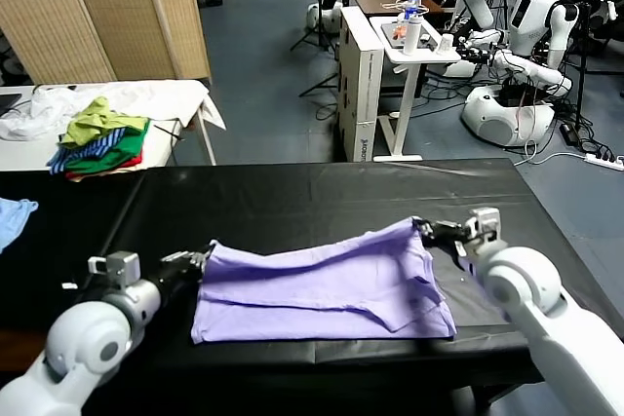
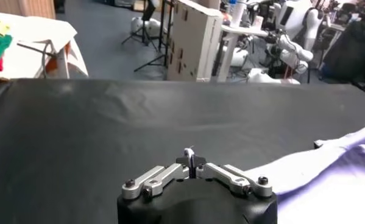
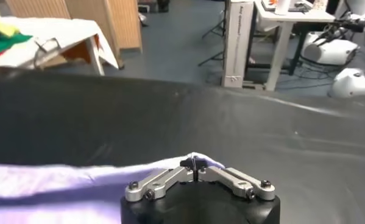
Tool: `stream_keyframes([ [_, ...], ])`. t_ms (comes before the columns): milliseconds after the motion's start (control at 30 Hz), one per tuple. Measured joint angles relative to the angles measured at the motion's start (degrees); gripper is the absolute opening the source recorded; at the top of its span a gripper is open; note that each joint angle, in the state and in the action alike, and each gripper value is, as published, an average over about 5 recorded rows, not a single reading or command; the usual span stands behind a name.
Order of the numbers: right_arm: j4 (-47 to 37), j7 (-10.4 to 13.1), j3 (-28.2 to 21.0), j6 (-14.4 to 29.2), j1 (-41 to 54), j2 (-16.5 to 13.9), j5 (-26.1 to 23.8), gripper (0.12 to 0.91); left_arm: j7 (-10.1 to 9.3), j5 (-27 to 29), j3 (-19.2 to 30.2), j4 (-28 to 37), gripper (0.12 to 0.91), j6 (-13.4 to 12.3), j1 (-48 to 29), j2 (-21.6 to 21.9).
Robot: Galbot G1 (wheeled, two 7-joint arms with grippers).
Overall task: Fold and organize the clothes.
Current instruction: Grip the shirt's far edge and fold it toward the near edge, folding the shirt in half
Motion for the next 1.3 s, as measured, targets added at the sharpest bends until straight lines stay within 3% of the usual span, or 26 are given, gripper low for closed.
stream_keyframes([
  [633, 2.85, -1.00, 2.46, 0.00, -8.35, -1.76, -1.42, 0.140, 0.78, 3.88, -5.06, -1.43, 0.150, -0.02, 7.15, -0.99],
  [1133, 2.52, -2.15, 1.84, 0.00, -8.97, -2.05, -2.17, 0.140, 0.90, 6.96, -5.64, -3.60, 0.147, 0.65, 11.61, -3.09],
  [1233, 3.26, -2.46, 2.13, 0.00, -9.33, -2.24, -2.17, 0.185, 0.72, 8.39, -5.63, -3.71, 0.147, 0.88, 12.67, -3.85],
  [1300, 3.89, -2.46, 2.45, 0.00, -9.58, -2.37, -2.08, 0.278, 0.43, 9.46, -5.63, -3.93, 0.164, 1.20, 13.41, -4.44],
])
